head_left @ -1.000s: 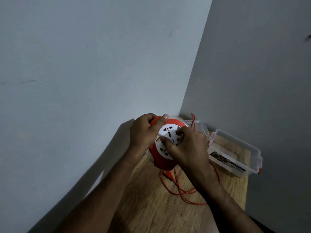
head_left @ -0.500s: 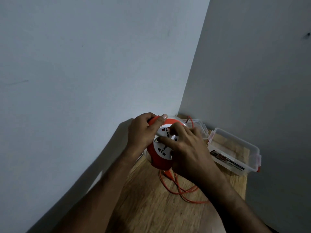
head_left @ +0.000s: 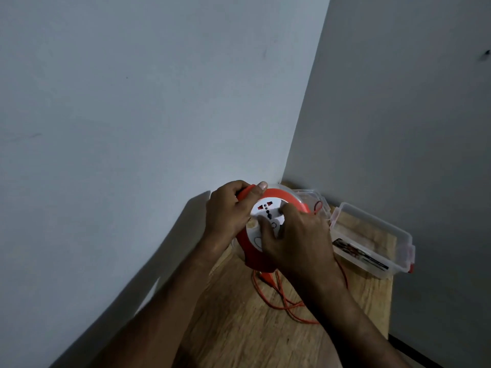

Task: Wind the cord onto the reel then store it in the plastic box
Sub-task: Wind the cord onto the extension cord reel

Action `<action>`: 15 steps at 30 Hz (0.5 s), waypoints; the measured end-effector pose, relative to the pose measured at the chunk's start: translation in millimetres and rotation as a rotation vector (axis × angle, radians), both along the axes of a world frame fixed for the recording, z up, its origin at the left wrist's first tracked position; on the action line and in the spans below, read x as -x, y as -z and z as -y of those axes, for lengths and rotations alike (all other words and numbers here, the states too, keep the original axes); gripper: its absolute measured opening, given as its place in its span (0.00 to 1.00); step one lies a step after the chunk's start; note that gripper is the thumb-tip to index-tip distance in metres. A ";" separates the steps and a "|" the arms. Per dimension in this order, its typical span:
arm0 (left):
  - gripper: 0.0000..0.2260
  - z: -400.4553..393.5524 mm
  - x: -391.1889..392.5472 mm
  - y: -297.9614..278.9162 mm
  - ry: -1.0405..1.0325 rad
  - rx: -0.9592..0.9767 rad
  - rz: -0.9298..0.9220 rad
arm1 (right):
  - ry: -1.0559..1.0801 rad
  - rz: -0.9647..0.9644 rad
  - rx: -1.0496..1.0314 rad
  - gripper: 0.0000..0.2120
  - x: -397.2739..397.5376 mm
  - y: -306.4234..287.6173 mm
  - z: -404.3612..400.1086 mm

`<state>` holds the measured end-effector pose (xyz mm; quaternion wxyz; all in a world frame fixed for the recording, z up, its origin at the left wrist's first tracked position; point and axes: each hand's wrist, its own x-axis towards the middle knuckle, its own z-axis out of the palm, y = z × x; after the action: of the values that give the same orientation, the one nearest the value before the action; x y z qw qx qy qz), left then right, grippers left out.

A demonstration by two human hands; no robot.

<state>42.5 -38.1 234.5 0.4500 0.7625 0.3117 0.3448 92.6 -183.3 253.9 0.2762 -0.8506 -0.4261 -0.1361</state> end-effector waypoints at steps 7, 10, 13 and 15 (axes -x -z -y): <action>0.19 -6.2 0.2 3.5 0.003 -0.007 0.014 | -0.313 0.332 0.315 0.36 -10.6 -7.1 18.0; 0.19 -4.1 -1.0 6.8 0.002 -0.013 0.002 | -0.306 0.374 0.411 0.38 -13.0 -5.1 17.1; 0.19 -3.5 -0.9 7.5 0.008 -0.019 0.001 | -0.299 0.353 0.329 0.33 -15.6 -1.4 15.1; 0.19 -2.7 -0.9 7.6 0.010 -0.044 -0.002 | -0.293 0.323 0.265 0.30 -16.2 -0.8 13.1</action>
<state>43.4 -35.4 226.9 0.4345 0.7740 0.3008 0.3488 108.8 -196.5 254.7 0.1075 -0.7757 -0.5977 -0.1719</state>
